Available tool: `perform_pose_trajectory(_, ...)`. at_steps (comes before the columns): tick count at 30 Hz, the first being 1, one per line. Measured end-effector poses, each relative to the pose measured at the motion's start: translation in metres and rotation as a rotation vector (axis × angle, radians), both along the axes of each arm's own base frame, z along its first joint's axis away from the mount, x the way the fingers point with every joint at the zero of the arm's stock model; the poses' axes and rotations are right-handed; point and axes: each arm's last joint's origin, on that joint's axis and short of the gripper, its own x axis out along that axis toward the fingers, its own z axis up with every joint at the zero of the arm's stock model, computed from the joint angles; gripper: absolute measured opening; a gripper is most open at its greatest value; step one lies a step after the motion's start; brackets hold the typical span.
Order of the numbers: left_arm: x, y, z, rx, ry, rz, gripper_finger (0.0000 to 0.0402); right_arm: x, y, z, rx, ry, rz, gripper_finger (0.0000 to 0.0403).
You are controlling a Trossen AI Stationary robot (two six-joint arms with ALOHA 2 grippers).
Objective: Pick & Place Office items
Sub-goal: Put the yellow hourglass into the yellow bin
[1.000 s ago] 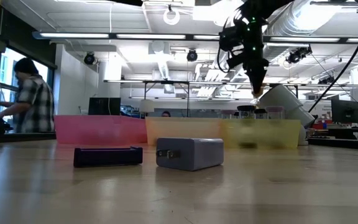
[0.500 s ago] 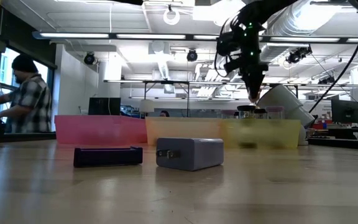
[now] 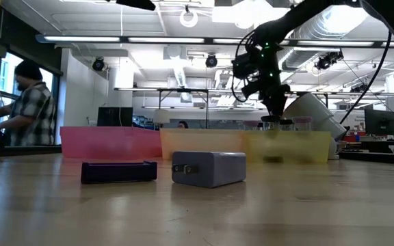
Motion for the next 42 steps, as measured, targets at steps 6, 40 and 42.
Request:
perform_pose_trajectory(6, 0.000, 0.000, -0.001, -0.001, 0.008, 0.000, 0.0305, 0.002, -0.005, -0.014, 0.032, 0.025, -0.005, 0.0184)
perform_pose_trajectory(40, -0.001, 0.002, -0.002, -0.009, 0.020, 0.011, 0.0305, 0.012, -0.006, -0.020, -0.116, 0.098, -0.041, 0.0234)
perform_pose_trajectory(42, -0.001, 0.004, -0.002, -0.015, 0.019, 0.003, 0.0305, 0.014, -0.004, -0.019, -0.145, 0.122, -0.029, 0.0234)
